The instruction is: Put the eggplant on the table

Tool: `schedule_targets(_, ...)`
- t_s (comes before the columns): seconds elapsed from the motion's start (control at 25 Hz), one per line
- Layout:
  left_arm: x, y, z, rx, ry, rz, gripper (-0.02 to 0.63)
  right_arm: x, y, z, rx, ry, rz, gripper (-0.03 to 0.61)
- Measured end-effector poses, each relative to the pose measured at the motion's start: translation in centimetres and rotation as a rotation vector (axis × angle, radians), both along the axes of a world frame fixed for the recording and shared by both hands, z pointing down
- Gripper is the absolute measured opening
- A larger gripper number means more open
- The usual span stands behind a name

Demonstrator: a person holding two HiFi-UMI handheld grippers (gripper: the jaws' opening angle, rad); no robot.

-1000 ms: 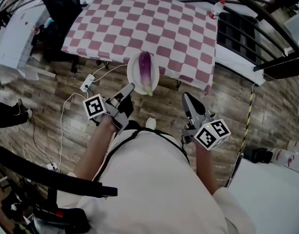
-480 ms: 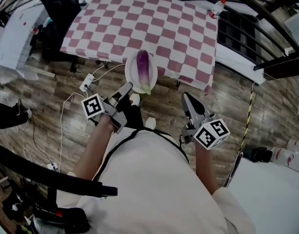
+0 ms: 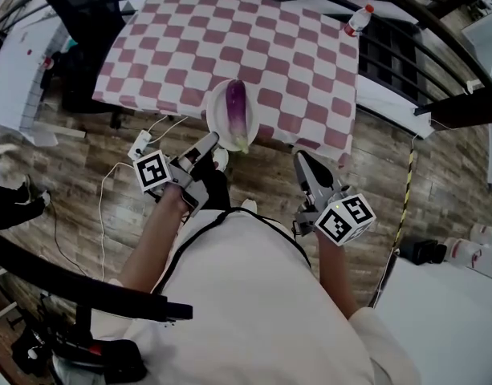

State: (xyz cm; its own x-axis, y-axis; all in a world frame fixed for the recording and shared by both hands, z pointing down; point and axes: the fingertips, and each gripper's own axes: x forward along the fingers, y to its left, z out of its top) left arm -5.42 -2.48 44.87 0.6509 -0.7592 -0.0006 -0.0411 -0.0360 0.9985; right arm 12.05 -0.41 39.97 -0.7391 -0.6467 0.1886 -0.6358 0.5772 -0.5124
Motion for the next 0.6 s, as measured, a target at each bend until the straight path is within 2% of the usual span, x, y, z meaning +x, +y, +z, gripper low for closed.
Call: schedule_targets(0.6,-3.2,-11.6,-1.4,0.008,0.004,0.051,0.035,-4.3,-10.7,-1.0,0.000,0.005,0.022,0.008)
